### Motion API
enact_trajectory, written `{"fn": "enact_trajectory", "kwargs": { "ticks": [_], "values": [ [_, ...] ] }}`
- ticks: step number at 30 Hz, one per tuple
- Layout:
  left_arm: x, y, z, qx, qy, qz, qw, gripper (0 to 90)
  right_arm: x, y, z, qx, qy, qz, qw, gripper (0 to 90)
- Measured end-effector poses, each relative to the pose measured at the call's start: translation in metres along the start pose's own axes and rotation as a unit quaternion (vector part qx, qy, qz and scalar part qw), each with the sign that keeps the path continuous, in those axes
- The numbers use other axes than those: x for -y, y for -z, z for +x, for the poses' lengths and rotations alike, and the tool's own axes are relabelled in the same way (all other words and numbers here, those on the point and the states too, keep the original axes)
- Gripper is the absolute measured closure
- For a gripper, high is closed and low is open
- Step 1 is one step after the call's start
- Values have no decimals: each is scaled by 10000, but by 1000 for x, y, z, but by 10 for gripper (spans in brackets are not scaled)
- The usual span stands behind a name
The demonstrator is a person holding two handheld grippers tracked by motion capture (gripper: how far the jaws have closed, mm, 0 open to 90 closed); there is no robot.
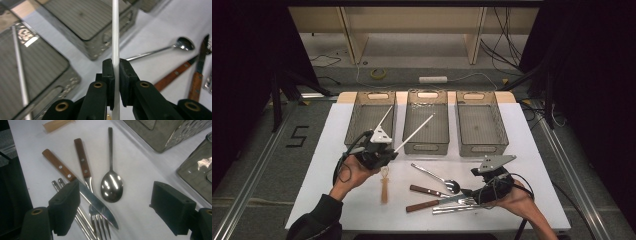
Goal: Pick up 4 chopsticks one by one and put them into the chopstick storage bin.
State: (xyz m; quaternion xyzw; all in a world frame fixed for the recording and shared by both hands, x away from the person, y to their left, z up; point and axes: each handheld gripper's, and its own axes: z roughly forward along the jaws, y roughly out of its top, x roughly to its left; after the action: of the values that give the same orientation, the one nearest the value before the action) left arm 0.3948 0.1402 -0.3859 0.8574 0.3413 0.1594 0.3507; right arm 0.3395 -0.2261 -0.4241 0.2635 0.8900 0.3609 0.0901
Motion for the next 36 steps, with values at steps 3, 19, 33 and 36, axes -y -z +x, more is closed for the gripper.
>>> {"fn": "enact_trajectory", "kwargs": {
  "ticks": [3,19,33,36],
  "values": [
    [-1,4,12,-140,195,-104,9997,835,1,2,3,-23,18,-59,10000,244],
    [-13,6,77,-669,1095,-429,9908,835,13,2,11,-91,22,-33,10000,231],
    [-14,-17,119,-1152,1506,-315,9813,835,15,-1,16,-182,70,18,9998,231],
    [-13,-22,125,-1215,1579,-253,9796,834,16,-2,17,-193,78,36,9998,231]
  ]
}}
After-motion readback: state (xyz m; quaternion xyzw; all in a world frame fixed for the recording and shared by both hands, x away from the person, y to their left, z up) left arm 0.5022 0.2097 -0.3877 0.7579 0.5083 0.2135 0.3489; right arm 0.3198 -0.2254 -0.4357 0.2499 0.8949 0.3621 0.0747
